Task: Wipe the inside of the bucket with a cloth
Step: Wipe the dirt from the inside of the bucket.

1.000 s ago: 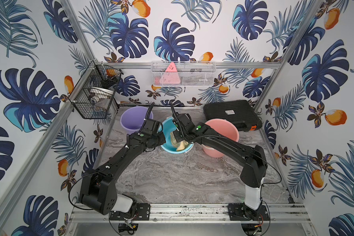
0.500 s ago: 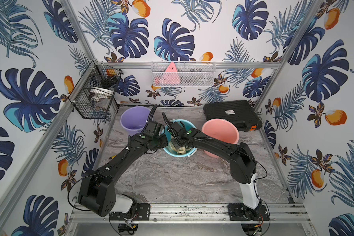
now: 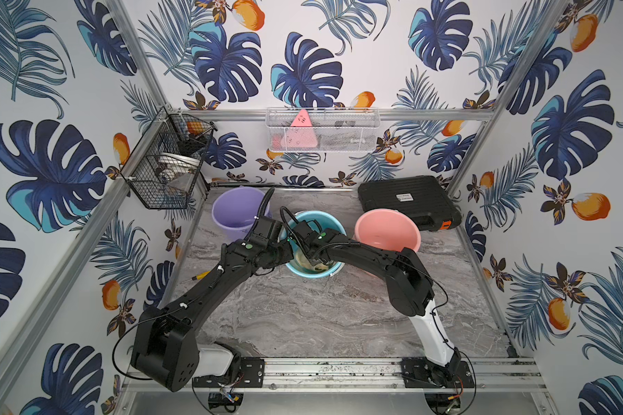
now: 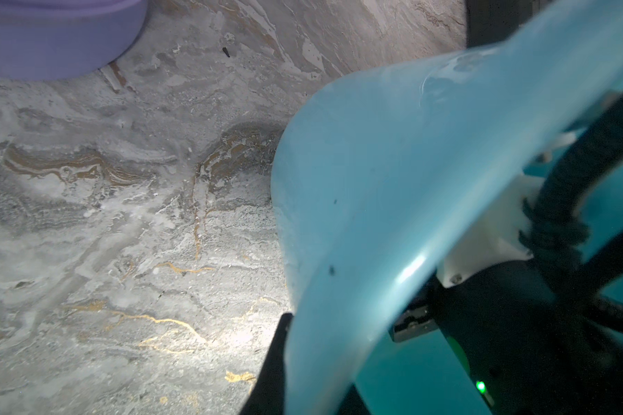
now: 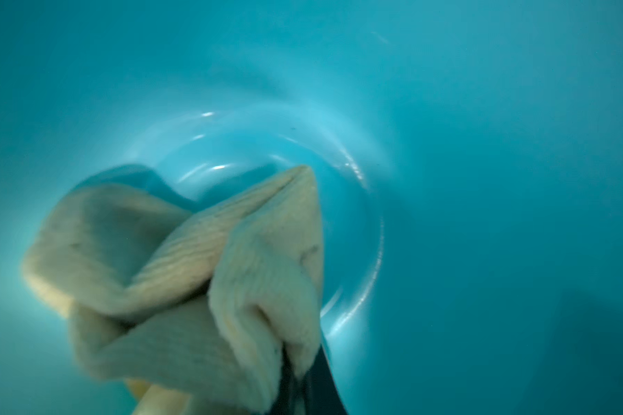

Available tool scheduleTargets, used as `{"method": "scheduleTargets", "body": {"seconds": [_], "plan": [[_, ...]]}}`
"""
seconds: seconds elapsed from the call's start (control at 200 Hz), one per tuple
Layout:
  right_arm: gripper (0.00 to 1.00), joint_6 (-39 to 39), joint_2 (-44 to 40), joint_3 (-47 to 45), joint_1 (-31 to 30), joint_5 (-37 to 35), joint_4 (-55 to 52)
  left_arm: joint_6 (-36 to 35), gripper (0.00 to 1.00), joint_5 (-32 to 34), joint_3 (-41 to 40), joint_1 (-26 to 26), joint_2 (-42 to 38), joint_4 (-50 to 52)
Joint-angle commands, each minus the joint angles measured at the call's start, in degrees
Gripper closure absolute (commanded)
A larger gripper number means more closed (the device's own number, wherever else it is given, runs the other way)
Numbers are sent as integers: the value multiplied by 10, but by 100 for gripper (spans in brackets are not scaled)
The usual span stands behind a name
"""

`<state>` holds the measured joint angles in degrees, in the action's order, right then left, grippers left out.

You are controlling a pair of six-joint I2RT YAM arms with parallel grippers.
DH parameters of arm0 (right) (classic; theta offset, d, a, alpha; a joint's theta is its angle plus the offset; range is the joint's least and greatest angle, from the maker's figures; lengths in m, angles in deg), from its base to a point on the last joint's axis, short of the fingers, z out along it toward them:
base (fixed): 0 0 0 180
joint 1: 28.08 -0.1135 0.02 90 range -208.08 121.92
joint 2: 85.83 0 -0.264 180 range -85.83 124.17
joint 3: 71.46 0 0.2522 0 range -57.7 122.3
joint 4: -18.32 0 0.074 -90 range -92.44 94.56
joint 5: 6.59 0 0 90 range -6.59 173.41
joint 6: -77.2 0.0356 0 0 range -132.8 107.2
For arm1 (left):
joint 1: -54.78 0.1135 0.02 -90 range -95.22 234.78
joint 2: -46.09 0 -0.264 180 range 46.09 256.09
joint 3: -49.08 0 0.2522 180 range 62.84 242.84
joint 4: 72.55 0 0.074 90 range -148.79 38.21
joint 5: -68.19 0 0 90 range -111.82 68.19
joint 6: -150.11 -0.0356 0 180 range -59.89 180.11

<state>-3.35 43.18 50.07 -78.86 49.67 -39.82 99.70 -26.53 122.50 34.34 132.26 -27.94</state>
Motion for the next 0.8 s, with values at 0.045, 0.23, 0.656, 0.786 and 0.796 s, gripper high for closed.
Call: {"method": "scheduleTargets", "body": {"seconds": [0.045, 0.23, 0.656, 0.786, 0.796], "plan": [[100, 61, 47, 47, 25, 1, -58, -21, 100, -8, -6, -10, -2, 31], [100, 106, 107, 96, 26, 52, -125, -14, 100, -11, -21, -13, -2, 15], [100, 81, 42, -3, 21, 451, 39, -8, 100, 36, -11, -34, 23, 34], [100, 82, -4, -43, 21, 547, 100, -2, 100, 78, -5, -46, 26, 52], [100, 82, -8, -47, 21, 553, 104, -1, 100, 80, -6, -47, 26, 51]]}}
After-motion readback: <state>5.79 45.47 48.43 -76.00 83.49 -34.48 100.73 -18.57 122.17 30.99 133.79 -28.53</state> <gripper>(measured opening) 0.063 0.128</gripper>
